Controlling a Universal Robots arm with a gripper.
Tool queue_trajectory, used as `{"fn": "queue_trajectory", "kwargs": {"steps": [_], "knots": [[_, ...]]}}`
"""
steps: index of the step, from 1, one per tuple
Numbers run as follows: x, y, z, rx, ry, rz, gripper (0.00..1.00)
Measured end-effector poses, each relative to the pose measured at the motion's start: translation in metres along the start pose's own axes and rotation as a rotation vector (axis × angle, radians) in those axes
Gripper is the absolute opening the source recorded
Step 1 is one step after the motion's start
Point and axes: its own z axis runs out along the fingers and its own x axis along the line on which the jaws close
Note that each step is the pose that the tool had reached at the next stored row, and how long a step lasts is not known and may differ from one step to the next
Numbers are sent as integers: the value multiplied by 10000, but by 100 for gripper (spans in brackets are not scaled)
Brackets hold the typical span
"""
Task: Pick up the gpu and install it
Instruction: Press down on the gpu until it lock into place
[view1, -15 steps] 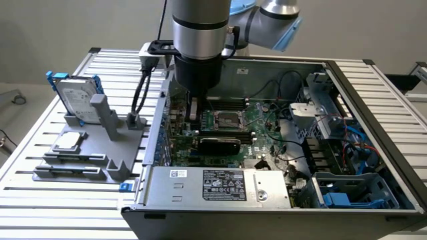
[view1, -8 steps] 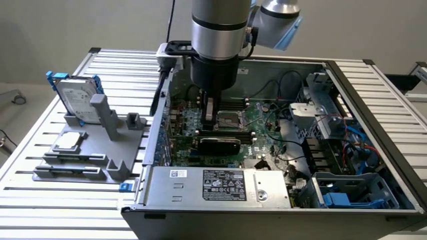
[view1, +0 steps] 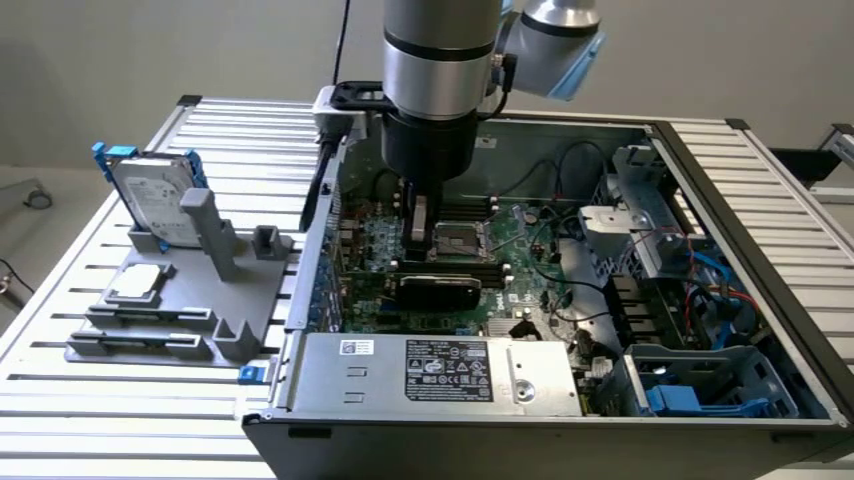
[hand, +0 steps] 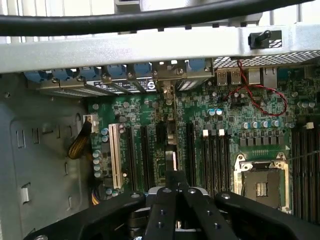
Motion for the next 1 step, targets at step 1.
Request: {"fn": "queue_trajectory", "kwargs": {"steps": [1], "knots": [[0, 0, 0, 0, 0, 1, 11]]}}
